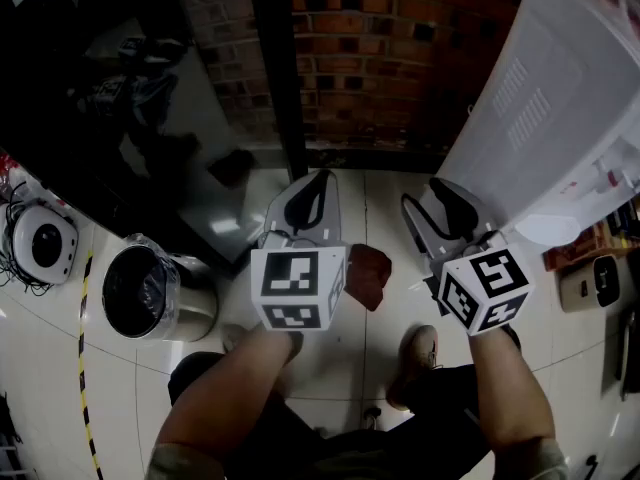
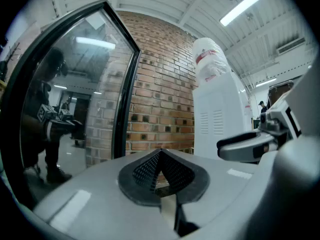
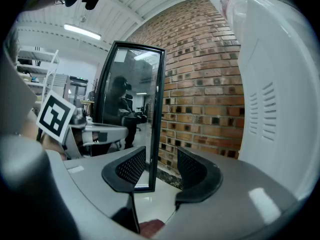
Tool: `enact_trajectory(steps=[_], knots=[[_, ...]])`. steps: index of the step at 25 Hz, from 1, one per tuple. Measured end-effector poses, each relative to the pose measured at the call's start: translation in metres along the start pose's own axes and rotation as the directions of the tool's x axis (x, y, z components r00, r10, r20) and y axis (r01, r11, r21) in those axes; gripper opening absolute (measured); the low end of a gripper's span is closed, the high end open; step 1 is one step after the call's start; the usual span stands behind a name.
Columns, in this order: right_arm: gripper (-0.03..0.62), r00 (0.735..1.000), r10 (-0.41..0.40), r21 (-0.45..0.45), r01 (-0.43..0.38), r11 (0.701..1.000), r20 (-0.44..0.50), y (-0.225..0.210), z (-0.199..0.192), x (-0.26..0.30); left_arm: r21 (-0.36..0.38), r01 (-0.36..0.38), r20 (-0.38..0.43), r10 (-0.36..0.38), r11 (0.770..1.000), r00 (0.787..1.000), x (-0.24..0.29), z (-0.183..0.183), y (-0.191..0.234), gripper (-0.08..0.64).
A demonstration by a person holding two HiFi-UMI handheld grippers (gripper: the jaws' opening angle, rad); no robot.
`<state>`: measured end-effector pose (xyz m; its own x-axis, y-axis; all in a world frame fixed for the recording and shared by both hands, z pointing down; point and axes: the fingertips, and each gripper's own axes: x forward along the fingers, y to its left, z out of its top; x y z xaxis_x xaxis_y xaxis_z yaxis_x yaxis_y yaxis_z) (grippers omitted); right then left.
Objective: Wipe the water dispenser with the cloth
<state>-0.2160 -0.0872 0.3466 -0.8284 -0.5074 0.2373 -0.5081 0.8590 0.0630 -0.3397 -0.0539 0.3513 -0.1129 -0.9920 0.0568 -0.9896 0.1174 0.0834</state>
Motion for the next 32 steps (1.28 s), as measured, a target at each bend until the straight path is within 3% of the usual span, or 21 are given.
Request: enact_trajectory(steps=[4,8,12,19,24,32], knots=[[0.219,0.997,0.034,0.011,-0.035,0.999,0.063,0.006,0.024,0.008,0.028,-0.010,-0.039,0.011,1.000,0.999,-0.001,-0.027,0.005,0.000],[0.221,0.997,0.073,-0.077,-0.071,0.995,0.032,0.007,0.018,0.025,0.046,-0.033,-0.030,0.034,0.998,0.999,0.002,-0.041,0.008,0.000],[0.236,0.997,0.057,-0.074,-0.060,0.995,-0.047,0.001,-0.041,0.049,-0.009,-0.039,-0.060,0.039,0.999,0.997,0.011,-0.077,0.017,0.000],[0.279,0.979,0.083,-0.041,-0.092,0.995,-0.188,0.015,-0.165,0.090,0.097,-0.025,-0.190,0.043,0.995,0.981,0.017,-0.160,0.034,0.000],[0.320,0.940,0.140,-0.006,-0.150,0.989,-0.312,0.032,-0.257,0.113,0.097,-0.056,-0.274,0.081,0.994,0.958,0.020,-0.216,0.050,0.000],[0.356,0.831,0.175,0.010,-0.200,0.980,-0.529,0.043,-0.387,0.129,0.078,-0.038,-0.367,0.064,0.996,0.928,0.031,-0.276,0.051,0.000]])
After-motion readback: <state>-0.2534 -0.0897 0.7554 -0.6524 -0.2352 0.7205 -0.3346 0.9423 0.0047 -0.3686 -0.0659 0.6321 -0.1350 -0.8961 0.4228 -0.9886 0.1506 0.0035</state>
